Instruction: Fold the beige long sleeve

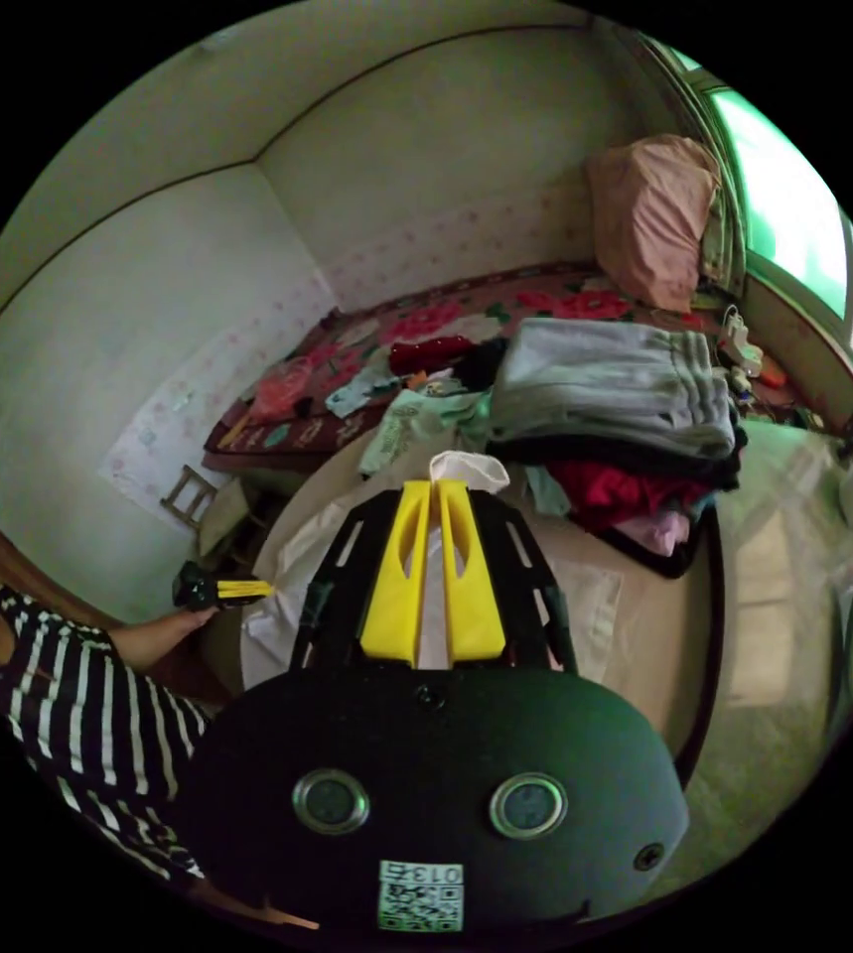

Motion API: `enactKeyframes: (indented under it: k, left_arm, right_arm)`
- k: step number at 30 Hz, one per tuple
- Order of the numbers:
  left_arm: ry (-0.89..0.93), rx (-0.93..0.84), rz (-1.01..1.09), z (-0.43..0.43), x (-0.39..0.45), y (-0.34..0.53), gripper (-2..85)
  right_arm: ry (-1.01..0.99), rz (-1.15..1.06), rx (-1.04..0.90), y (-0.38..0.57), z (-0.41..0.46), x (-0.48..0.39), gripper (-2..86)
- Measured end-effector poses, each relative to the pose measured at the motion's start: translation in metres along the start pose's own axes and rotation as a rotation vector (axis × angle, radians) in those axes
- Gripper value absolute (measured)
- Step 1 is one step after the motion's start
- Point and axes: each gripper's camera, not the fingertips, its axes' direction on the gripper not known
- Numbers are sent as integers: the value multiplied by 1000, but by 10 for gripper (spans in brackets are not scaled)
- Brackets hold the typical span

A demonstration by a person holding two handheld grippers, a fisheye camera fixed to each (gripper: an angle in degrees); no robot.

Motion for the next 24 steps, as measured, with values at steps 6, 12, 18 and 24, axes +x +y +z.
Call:
enactKeyframes:
  k: [6,12,18,24]
  left_arm:
    - [-79,-58,30,17,35,8,-1]
    - [-149,-106,82,26,63,-2,-2]
    - [-230,-101,64,21,71,-11,-2]
    - [-231,-125,22,34,76,-7,0]
  right_arm:
    - [9,223,-122,140,11,47,15]
    - [36,532,-293,247,51,100,16]
    - [31,401,-156,219,35,88,19]
    - [81,339,-210,219,38,85,23]
